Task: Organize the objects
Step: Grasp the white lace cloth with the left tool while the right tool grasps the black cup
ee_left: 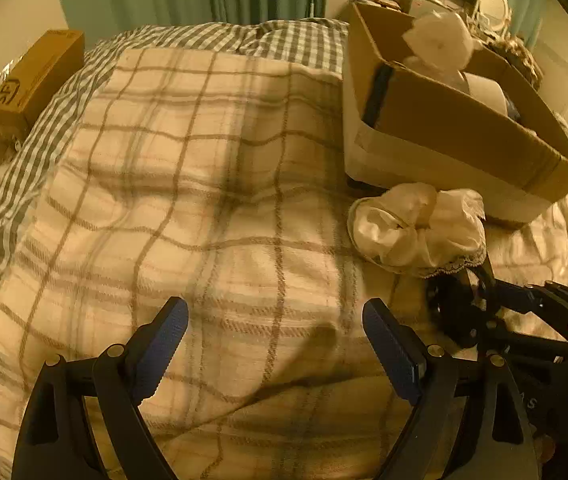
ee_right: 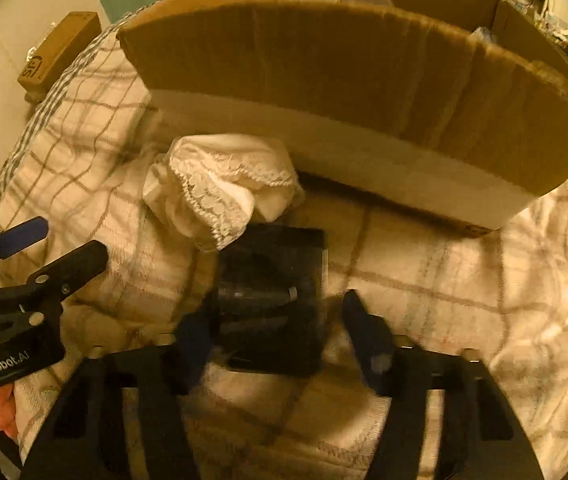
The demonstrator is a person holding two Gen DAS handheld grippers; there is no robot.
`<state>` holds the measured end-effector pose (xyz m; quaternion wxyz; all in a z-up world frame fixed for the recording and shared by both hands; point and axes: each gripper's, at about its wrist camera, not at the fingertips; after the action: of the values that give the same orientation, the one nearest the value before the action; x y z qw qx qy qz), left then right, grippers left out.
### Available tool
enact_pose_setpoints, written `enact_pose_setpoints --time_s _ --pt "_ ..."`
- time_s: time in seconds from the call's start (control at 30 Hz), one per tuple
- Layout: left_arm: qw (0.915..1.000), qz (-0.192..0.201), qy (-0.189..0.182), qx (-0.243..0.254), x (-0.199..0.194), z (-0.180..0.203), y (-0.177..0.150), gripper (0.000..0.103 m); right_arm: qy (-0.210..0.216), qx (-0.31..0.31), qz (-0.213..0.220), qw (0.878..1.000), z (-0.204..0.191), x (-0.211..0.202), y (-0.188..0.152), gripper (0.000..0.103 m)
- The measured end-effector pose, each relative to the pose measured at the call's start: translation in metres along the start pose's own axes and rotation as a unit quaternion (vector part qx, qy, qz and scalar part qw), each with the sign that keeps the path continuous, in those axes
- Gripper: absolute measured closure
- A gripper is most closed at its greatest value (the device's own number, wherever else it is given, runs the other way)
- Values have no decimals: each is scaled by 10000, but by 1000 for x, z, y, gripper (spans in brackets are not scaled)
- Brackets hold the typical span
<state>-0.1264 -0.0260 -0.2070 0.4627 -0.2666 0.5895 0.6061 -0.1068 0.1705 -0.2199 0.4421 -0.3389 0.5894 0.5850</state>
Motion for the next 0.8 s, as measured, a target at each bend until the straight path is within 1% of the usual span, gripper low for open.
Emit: enact_pose_setpoints --time_s 0.1,0.17,0.23,0.3,0.43,0.53,0.7,0.73,0.8 --pt "9999 16 82 140 -2 6 1 11 -6 23 86 10000 2 -5 -1 57" --pt "9996 76 94 265 -6 12 3 11 -292 150 250 9991 8 -16 -4 57" --pt "9991 150 -37 396 -11 22 6 11 -560 253 500 9969 18 -33 -7 57" --pt "9987 165 -181 456 -12 31 10 11 -718 405 685 9942 31 -47 -11 57" --pt "9976 3 -495 477 2 48 21 11 -995 598 721 9906 50 -53 -10 57" --pt "9968 -78 -597 528 15 58 27 11 -902 719 659 9911 60 -49 -11 57" --pt "9955 -162 -753 552 38 68 39 11 -821 757 576 9921 62 -38 -7 57" --pt "9949 -261 -792 560 47 69 41 11 -805 777 571 9921 63 -39 -9 57" --pt "9945 -385 -819 529 58 69 44 16 -730 843 535 9923 65 -36 -9 57"
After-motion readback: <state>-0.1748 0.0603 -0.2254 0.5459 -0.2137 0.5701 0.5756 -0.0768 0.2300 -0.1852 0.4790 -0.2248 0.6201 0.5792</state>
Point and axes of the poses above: each gripper's, at about its wrist camera, not at the fingertips, and x roughly the way its jaws point, z to its right, y to its top, and after that the axes turned 12 degrees about -y, right-handed
